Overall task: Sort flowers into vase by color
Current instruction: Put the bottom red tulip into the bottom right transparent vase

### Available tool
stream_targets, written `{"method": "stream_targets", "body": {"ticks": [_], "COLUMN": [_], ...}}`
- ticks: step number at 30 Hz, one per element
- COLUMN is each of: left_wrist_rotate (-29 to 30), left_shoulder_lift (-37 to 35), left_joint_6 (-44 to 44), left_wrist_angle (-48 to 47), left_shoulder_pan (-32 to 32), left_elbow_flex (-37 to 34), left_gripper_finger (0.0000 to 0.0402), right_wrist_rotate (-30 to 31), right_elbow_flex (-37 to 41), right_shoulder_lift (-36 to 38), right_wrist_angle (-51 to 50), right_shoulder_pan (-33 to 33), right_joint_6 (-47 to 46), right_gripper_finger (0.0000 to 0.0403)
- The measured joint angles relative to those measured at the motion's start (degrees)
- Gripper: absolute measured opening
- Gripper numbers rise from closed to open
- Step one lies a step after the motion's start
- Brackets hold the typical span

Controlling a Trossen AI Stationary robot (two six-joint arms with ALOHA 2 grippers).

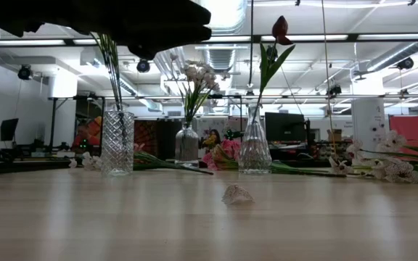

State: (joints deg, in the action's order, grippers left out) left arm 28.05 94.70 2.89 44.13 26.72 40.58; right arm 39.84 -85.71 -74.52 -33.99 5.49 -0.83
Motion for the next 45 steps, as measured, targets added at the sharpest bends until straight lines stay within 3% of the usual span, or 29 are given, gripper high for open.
{"method": "stream_targets", "body": {"ticks": [6,45], "left_wrist_rotate": [0.00,0.04], "left_shoulder_lift": [-0.03,0.15], "left_joint_6": [-0.24,-0.52], "left_wrist_angle": [-0.62,-2.08], "left_shoulder_pan": [0.00,-0.28], "left_elbow_flex": [0.00,-0.11], "left_gripper_finger": [0.0192,0.0192], "right_wrist_rotate": [-5.40,-5.34], "right_elbow_flex": [0.07,1.06], "right_shoulder_lift": [-1.48,-5.19], "right_wrist_angle": [0.49,-3.20], "right_shoulder_pan": [-3.41,-4.78], "right_joint_6": [-0.69,-4.91], "right_gripper_finger": [0.0022,0.0022]}}
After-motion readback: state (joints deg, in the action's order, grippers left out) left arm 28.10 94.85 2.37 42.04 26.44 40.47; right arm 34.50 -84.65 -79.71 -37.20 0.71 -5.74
